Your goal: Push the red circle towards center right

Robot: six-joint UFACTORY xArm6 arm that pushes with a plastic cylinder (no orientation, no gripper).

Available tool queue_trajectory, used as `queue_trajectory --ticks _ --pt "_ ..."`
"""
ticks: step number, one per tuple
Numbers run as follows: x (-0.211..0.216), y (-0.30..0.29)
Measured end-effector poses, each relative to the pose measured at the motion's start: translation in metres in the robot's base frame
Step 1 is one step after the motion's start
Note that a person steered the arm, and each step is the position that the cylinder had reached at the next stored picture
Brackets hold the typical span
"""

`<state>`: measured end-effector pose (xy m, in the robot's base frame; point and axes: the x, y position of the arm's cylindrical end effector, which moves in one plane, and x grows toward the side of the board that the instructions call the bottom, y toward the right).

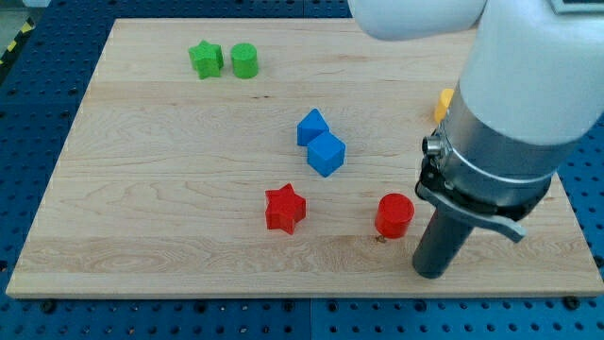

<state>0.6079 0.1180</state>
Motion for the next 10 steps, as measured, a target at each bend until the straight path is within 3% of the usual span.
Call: queue_trajectory --ticks 2,10 --pt "-0.008 -0.04" --pt "-0.038 -0.053"
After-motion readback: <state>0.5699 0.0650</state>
